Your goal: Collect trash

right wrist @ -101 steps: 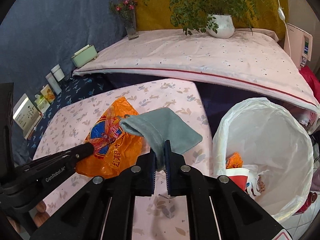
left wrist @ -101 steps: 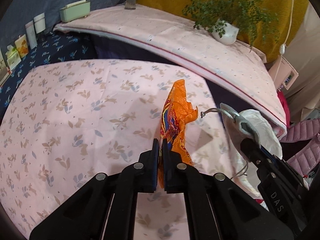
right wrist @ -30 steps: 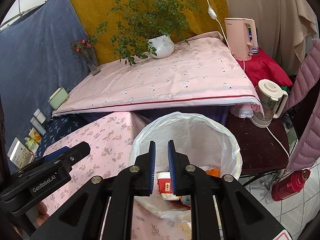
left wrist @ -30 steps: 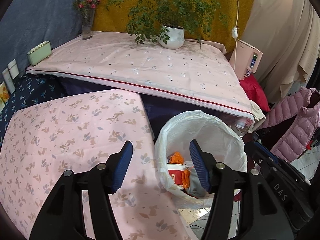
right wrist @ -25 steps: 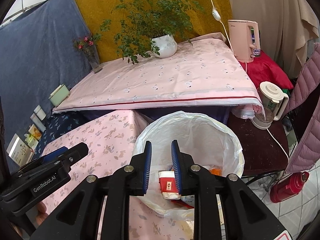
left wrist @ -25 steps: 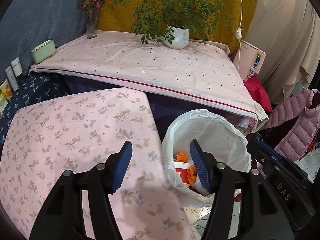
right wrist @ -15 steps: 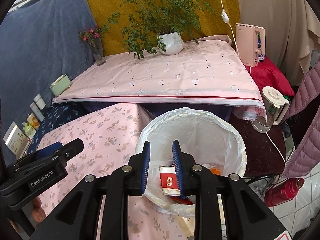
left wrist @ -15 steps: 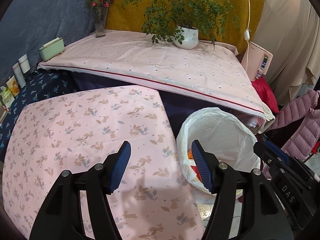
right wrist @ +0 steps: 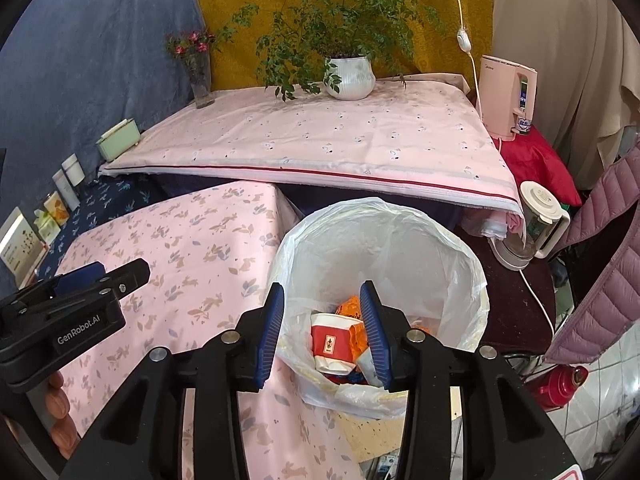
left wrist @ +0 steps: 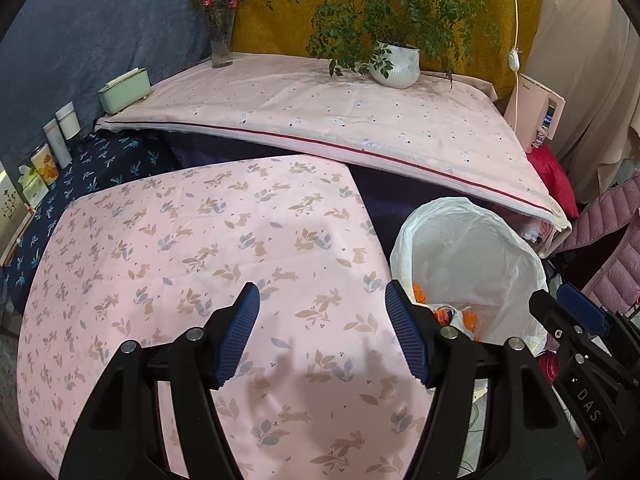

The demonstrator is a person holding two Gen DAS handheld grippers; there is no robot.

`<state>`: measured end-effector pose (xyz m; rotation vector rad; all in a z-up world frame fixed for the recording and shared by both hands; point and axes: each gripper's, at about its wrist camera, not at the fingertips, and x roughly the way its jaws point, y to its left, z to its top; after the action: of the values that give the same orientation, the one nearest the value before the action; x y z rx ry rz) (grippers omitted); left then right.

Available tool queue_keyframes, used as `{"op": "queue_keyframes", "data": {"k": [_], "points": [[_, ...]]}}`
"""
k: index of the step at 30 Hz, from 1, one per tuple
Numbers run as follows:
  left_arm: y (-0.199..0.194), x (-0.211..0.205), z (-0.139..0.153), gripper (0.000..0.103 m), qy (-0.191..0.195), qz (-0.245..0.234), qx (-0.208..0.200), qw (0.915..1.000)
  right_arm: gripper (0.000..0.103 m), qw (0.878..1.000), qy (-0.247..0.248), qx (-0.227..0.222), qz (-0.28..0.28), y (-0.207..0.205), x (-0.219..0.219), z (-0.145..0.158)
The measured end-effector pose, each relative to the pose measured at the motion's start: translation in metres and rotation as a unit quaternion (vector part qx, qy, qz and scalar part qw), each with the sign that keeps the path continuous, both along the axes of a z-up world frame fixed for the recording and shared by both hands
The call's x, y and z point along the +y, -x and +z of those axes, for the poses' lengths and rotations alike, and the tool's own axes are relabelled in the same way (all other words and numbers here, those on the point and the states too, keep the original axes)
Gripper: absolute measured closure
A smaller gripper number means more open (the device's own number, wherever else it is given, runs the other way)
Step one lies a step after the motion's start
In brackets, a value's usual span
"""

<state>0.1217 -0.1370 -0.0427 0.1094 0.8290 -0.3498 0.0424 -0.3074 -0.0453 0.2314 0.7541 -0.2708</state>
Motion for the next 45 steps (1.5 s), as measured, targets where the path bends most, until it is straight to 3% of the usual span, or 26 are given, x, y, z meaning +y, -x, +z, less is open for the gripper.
{"op": "queue_keyframes", "data": {"k": [16,27,39,45], "points": [[0.015,0.001,-0.011,0.030,-0.023,0.001,-0.001,0.9997,0.049,0.999,0.036,0.024,-0.004,0.014,0.008,-0.008],[0.024,-0.002,-0.014,0.028,-0.032,-0.004,0.000,0.9995,0.049,0.999,0.040,0.034,-0.008,0.024,0.009,-0.013],[0.033,-0.008,-0.016,0.017,-0.049,-0.008,-0.009,0.9987,0.042,0.998,0.036,0.044,-0.007,0.033,0.006,-0.019],[0.037,-0.010,-0.020,0.015,-0.060,-0.012,-0.012,0.9980,0.030,0.998,0.033,0.047,-0.018,0.037,0.003,-0.022]]}}
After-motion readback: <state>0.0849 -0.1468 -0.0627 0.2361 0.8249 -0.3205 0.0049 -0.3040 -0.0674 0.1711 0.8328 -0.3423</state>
